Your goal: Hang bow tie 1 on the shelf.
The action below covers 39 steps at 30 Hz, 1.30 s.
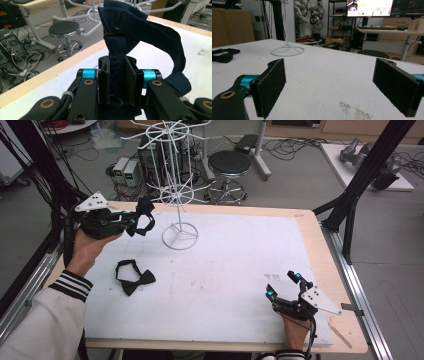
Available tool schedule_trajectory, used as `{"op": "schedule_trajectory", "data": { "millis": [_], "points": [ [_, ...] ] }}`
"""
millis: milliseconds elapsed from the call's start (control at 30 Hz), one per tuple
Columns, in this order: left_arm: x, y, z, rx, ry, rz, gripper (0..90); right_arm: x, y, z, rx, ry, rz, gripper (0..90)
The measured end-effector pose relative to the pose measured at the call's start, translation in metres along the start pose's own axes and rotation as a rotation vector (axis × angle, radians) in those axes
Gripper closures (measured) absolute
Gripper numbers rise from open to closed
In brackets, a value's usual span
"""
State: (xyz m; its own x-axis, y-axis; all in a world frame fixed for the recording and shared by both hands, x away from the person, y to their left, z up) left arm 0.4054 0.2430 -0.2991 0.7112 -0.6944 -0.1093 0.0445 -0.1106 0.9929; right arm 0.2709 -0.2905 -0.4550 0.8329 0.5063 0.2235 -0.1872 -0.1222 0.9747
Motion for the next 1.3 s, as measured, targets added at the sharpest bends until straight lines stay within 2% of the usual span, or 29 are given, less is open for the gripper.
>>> {"op": "schedule_trajectory", "data": {
  "millis": [167,467,1300],
  "points": [
    [0.006,0.005,0.004,0.008,-0.008,0.003,74.7,0.000,0.000,0.000,0.003,-0.002,-0.002,10.8],
    [0.013,0.005,0.005,0.001,-0.007,0.010,74.7,0.000,0.000,0.000,0.001,-0.001,0.000,10.8],
    [0.039,-0.006,0.009,-0.017,0.026,0.015,74.7,0.000,0.000,0.000,0.003,-0.001,-0.001,10.8]
  ]
}}
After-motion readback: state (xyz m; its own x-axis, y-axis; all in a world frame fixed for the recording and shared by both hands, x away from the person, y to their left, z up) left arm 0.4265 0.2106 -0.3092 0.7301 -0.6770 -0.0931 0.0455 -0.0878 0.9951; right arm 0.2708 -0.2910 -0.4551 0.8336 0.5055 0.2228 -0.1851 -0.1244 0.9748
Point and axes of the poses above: each handheld gripper's, and its own axes: x roughly forward along the jaws, y roughly out of its top, z roughly to its right, the point moved 2 cm from there along x, roughly forward along the jaws, and after that the axes turned 15 degrees about z, right-handed, at the moved point
